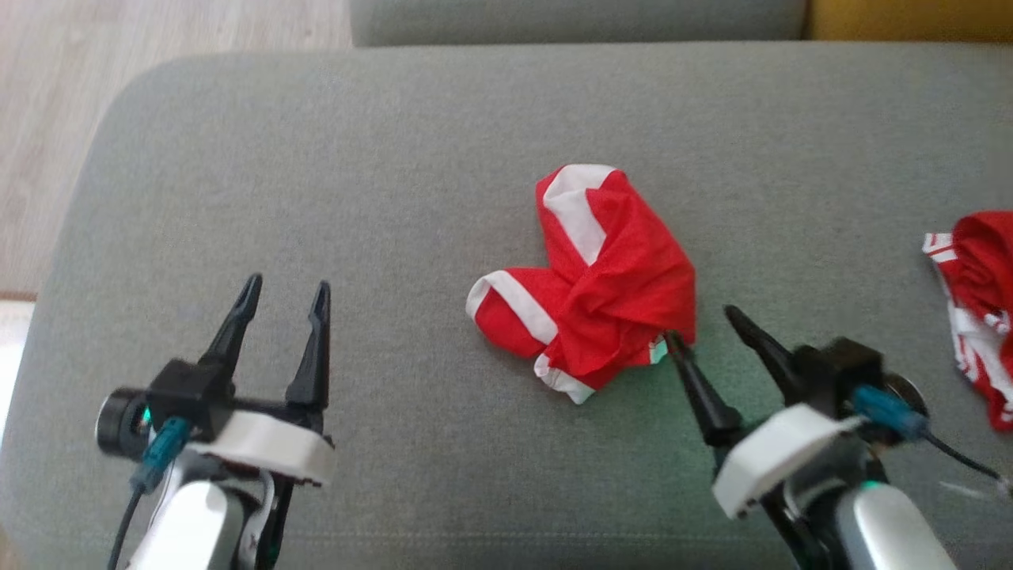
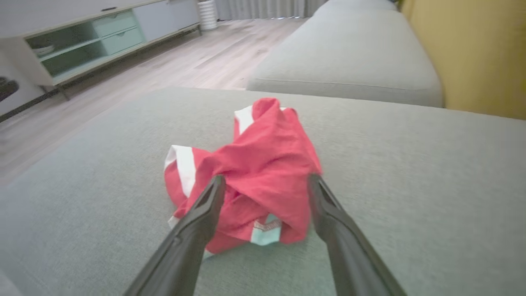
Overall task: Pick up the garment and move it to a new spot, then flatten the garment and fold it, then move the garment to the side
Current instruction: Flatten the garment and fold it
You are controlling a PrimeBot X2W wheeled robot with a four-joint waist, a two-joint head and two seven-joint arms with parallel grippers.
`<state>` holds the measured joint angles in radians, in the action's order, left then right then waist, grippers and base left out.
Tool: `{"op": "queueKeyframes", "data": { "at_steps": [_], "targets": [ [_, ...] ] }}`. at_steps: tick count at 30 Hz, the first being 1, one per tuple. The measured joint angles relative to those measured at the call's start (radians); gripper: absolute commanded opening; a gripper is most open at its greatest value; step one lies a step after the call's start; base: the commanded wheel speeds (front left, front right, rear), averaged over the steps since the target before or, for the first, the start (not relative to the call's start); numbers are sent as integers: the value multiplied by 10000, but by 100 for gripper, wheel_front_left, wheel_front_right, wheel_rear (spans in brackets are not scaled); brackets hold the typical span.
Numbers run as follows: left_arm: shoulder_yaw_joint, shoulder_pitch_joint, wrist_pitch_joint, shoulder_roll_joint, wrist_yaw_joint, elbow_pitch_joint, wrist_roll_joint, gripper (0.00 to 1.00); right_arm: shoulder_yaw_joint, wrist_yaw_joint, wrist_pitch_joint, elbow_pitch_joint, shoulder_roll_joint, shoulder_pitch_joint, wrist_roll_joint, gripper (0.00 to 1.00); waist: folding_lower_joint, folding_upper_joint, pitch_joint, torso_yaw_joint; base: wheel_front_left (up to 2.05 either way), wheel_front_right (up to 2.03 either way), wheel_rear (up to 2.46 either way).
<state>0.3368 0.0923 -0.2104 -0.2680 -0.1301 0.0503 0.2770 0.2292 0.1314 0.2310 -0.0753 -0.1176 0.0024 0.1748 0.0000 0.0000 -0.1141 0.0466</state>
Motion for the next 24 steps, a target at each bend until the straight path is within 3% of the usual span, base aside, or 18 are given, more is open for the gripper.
{"op": "queueKeyframes", "data": {
  "at_steps": [8, 16, 17, 18, 19, 24],
  "targets": [
    [96, 624, -136, 100, 157, 127, -19, 100, 1513, 0, 322, 1126, -723, -1623, -257, 100, 1, 0, -765, 313, 0, 0, 0],
    [228, 1070, -267, 182, 247, 316, -77, 100, 1770, 0, 736, 1906, -1053, -2223, -537, 100, 1, 0, -1126, 493, 0, 0, 0],
    [234, 1078, -290, 196, 247, 355, -77, 100, 1779, 0, 746, 1971, -1103, -2223, -535, 93, 1, 0, -1143, 499, 0, 0, 0],
    [238, 1080, -291, 205, 247, 372, -77, 100, 1776, 0, 769, 2023, -1141, -2225, -537, 38, 1, 0, -1154, 498, 0, 0, 0],
    [240, 1080, -293, 209, 247, 391, -77, 100, 1758, 0, 769, 2063, -1147, -2225, -545, 0, 1, 0, -1154, 495, 0, 0, 0],
    [251, 1108, -332, 215, 247, 410, -77, 100, 1383, 0, 472, 2042, -1103, -2233, -506, 0, 1, 0, -1187, 456, 0, 0, 0]
  ]
}}
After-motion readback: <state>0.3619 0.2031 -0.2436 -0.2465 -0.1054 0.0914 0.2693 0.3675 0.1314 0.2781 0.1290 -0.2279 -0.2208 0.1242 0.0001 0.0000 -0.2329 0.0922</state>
